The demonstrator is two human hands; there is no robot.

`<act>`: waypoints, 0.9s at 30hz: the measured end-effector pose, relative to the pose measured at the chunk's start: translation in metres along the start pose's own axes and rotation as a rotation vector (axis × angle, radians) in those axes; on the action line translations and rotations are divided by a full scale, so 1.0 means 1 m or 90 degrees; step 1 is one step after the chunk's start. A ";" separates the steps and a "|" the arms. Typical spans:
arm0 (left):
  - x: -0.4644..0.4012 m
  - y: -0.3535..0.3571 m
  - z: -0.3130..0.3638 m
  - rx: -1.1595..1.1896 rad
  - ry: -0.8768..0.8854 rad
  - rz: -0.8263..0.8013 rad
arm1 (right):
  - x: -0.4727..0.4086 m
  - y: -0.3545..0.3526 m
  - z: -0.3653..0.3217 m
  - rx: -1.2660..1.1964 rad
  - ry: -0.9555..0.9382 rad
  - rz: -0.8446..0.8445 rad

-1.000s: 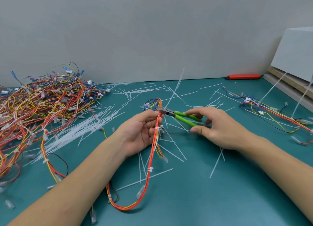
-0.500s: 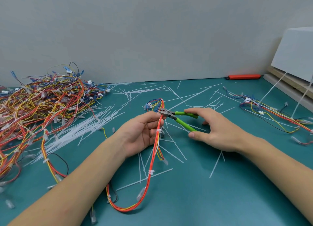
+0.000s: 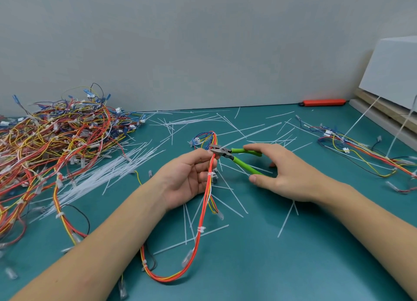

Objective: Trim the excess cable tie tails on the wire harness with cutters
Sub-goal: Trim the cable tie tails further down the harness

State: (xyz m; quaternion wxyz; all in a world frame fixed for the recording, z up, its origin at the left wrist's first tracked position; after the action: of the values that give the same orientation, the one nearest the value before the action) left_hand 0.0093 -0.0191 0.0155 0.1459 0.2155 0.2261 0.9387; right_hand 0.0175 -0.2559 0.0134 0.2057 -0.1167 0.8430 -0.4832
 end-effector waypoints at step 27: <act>-0.002 -0.002 0.001 -0.001 0.006 -0.006 | 0.000 -0.005 0.000 -0.030 0.014 0.005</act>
State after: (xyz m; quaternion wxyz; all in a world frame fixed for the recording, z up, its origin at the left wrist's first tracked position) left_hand 0.0117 -0.0175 0.0144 0.1494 0.2101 0.2270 0.9392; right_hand 0.0171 -0.2587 0.0174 0.1958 -0.1131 0.8566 -0.4638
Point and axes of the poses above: each hand's wrist, its own x-axis away from the middle knuckle, its own y-axis out of the palm, z = x × y, the point moved 4 cm from there along -x, towards the middle knuckle, and after that the axes turned 5 degrees about x, right-handed, at the moved point
